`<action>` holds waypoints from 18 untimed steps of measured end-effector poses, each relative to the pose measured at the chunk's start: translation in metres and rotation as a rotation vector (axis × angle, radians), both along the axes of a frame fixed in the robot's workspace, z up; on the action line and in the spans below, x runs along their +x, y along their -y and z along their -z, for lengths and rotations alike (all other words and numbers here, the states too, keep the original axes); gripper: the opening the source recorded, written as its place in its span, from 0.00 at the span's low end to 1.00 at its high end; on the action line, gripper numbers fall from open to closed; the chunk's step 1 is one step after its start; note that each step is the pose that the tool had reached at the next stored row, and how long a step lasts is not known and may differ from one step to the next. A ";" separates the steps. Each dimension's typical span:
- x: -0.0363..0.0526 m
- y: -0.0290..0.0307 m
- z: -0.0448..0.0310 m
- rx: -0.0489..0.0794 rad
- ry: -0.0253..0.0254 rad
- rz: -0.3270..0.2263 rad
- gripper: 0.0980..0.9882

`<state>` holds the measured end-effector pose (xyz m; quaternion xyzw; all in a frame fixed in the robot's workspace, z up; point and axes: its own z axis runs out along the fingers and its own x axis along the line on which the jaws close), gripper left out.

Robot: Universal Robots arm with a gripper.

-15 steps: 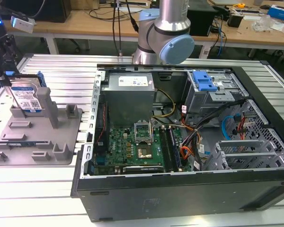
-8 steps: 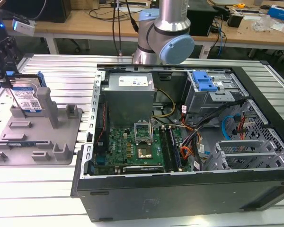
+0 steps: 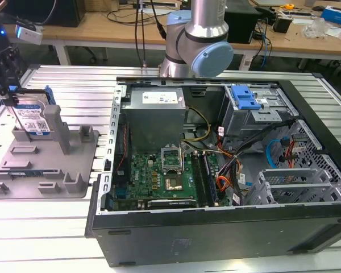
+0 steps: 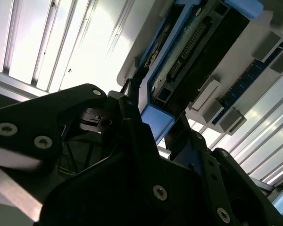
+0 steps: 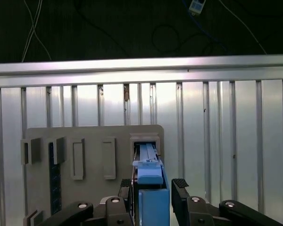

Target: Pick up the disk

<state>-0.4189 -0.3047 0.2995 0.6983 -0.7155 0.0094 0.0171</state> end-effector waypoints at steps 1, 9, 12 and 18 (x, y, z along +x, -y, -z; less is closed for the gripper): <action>0.0001 0.0005 0.0002 0.000 0.0001 0.000 0.42; 0.0000 0.0026 0.0018 0.000 -0.0002 0.000 0.42; 0.0001 0.0029 0.0021 0.000 -0.0002 0.000 0.42; 0.0001 0.0029 0.0024 0.000 -0.0002 0.000 0.30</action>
